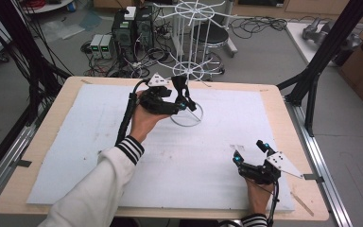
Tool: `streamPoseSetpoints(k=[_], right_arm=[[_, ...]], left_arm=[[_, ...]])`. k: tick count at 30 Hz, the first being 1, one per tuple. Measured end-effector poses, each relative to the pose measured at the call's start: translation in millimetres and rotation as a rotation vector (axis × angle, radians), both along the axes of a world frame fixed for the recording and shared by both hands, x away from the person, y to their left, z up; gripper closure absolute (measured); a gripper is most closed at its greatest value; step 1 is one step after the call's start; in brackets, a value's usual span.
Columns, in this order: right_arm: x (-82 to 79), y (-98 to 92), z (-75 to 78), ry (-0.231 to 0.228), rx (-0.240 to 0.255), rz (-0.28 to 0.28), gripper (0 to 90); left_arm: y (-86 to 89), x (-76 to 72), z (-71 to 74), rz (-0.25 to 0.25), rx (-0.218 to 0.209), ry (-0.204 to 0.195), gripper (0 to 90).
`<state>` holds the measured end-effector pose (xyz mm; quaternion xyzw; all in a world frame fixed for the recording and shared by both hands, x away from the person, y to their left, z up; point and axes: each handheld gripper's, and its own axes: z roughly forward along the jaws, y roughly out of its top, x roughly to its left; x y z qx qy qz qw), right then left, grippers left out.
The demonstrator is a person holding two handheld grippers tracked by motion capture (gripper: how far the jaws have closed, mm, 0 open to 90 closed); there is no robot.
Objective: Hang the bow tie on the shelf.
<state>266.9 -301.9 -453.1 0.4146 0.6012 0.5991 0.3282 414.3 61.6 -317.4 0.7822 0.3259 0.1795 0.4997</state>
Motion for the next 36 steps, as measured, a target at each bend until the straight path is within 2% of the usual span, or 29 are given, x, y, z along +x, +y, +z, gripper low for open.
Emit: streamPoseSetpoints(k=[2,5,7,10,13,16,18,23,25,29,33,36], right_arm=[[0.0,-0.1,-0.1,-0.001,-0.001,0.001,0.7],[-0.6,-0.3,-0.1,-0.002,0.0,0.001,0.7],[-0.9,-0.6,-0.1,-0.004,0.002,0.002,0.7],[-0.9,-0.6,-0.1,-0.004,0.002,0.002,0.7],[-1.0,-0.6,-0.1,-0.004,0.002,-0.001,0.6],[-0.8,-0.7,-0.1,-0.004,0.005,-0.004,0.7],[-0.1,-0.9,0.0,-0.004,0.0,-0.005,0.7],[-0.2,0.1,0.0,0.002,-0.004,-0.008,0.7],[0.1,0.0,0.2,-0.002,-0.008,-0.011,0.7],[-0.2,0.2,0.0,-0.001,-0.007,-0.007,0.7],[-0.9,0.2,0.0,0.0,-0.004,-0.004,0.7],[-0.9,0.4,0.0,-0.003,-0.005,-0.005,0.7]], left_arm=[[5.6,-3.1,-1.7,-0.009,0.007,-0.013,19.1],[21.8,-13.1,-6.7,-0.048,0.009,-0.024,15.1],[37.6,-24.0,-11.0,-0.051,0.006,-0.045,14.3],[67.8,-42.9,-18.9,-0.055,-0.02,-0.061,13.1],[101.1,-66.5,-30.9,-0.035,-0.03,-0.068,10.8],[135.6,-88.3,-49.3,0.0,-0.042,-0.075,9.2],[161.7,-102.3,-64.8,0.045,-0.07,-0.096,9.2],[202.9,-122.4,-95.7,0.15,-0.148,-0.145,9.5],[212.1,-125.4,-104.4,0.175,-0.185,-0.147,9.6],[216.1,-127.2,-114.6,0.221,-0.226,-0.192,9.8],[208.9,-124.9,-125.4,0.234,-0.229,-0.212,10.8],[207.5,-124.7,-130.3,0.234,-0.254,-0.226,12.8]])
